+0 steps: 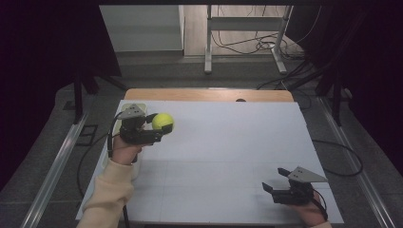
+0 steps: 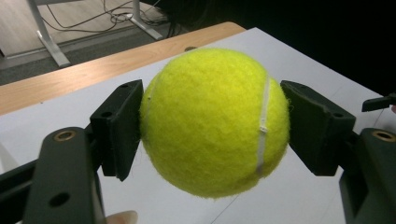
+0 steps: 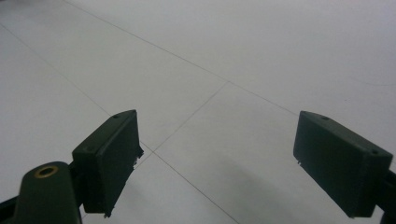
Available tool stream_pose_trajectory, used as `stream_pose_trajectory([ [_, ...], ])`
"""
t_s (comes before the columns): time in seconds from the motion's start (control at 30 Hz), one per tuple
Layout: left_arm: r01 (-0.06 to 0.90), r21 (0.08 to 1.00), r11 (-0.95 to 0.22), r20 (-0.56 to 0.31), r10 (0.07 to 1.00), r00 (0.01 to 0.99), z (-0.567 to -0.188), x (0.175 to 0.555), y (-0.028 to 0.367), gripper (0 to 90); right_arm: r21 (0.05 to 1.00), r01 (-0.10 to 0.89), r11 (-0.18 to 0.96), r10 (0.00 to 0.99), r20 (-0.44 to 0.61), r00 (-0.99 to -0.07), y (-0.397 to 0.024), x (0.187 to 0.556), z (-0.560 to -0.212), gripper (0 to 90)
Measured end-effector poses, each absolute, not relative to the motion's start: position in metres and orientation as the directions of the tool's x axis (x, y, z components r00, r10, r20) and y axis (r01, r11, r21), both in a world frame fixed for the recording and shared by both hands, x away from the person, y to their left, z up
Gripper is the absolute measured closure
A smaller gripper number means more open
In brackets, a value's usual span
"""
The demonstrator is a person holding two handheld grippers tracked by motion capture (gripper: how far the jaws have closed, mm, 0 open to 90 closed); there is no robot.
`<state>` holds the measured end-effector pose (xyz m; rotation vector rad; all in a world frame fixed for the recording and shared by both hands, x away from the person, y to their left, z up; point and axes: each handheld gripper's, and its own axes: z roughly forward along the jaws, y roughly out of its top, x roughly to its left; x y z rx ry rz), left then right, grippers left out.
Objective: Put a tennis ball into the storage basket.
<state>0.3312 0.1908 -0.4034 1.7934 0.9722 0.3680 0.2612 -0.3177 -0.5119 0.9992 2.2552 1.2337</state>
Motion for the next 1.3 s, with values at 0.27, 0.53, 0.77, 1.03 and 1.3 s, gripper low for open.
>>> stream_pose_trajectory([
  [0.27,0.461,0.878,-0.128,-0.193,0.787,0.586,-0.404,0.334,0.206,26.3,0.840,0.403,0.363,0.738,0.004,-0.674,-0.318,0.261,-0.512,15.2],
  [0.53,0.468,0.877,-0.108,-0.201,0.803,0.561,-0.405,0.334,0.215,26.3,0.839,0.403,0.366,0.738,0.002,-0.675,-0.318,0.261,-0.512,15.3],
  [0.77,0.471,0.879,-0.082,-0.207,0.822,0.530,-0.405,0.335,0.228,26.3,0.842,0.400,0.361,0.742,0.000,-0.670,-0.319,0.261,-0.511,15.2],
  [1.03,0.471,0.880,-0.062,-0.206,0.842,0.498,-0.404,0.334,0.239,26.3,0.842,0.401,0.361,0.740,0.004,-0.673,-0.317,0.261,-0.511,15.2],
  [1.3,0.472,0.880,-0.047,-0.209,0.855,0.474,-0.404,0.333,0.248,26.3,0.839,0.404,0.365,0.740,0.002,-0.673,-0.318,0.261,-0.512,15.4],
])
